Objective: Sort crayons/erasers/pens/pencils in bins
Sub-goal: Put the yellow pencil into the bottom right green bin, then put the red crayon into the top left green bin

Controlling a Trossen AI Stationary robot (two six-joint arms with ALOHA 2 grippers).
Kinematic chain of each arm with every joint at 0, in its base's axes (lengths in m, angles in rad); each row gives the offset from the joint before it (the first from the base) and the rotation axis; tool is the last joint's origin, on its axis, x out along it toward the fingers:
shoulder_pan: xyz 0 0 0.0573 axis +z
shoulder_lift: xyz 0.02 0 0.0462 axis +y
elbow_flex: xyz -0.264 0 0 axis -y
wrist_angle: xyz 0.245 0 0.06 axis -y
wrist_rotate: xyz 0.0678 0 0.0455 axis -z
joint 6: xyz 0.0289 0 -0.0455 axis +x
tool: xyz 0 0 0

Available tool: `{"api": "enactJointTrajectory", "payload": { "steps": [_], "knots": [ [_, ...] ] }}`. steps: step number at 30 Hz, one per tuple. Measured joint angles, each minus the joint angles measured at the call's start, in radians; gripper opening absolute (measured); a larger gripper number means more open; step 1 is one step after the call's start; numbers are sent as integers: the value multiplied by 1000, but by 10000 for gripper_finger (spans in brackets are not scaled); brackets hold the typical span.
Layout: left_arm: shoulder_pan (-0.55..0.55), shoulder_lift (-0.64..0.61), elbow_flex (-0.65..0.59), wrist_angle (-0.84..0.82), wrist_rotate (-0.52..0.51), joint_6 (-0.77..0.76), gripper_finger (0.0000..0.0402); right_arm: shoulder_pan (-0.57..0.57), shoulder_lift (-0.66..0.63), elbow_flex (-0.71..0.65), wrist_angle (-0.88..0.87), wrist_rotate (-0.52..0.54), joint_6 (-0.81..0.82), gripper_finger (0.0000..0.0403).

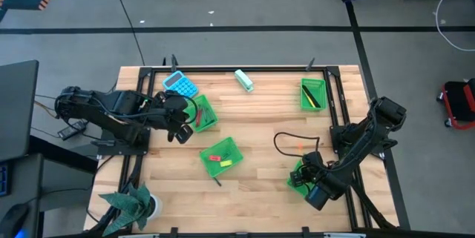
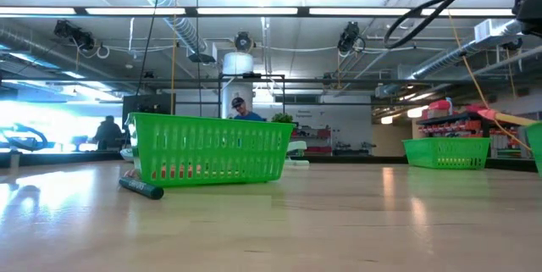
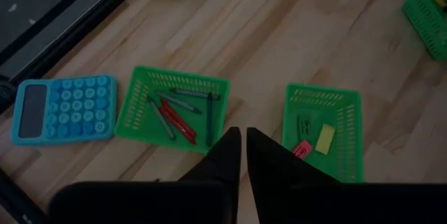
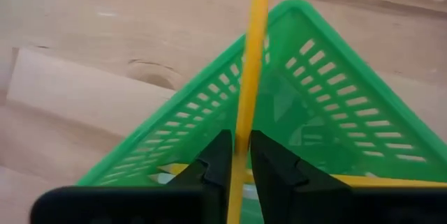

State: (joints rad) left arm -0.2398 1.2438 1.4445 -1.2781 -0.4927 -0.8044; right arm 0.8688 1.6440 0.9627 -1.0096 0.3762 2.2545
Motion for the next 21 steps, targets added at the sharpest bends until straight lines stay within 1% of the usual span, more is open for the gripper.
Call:
{"api": "enactJointTrajectory", "payload": {
  "steps": [5,10,15,17,18,21],
  "knots": [
    [0,0,0,0,0,4,26,3,0,8,-5,-27,-24,92],
    [0,0,0,0,0,4,30,20,0,51,-22,-34,-45,131],
    [0,0,0,3,12,4,36,32,0,126,-118,-41,-60,157],
    [0,0,0,3,50,4,35,32,0,171,-190,-41,-72,161],
    [0,0,0,3,85,14,35,32,0,194,-224,-39,-81,161],
    [-2,1,0,0,234,108,43,23,-1,264,-324,-5,-115,162]
  ]
}}
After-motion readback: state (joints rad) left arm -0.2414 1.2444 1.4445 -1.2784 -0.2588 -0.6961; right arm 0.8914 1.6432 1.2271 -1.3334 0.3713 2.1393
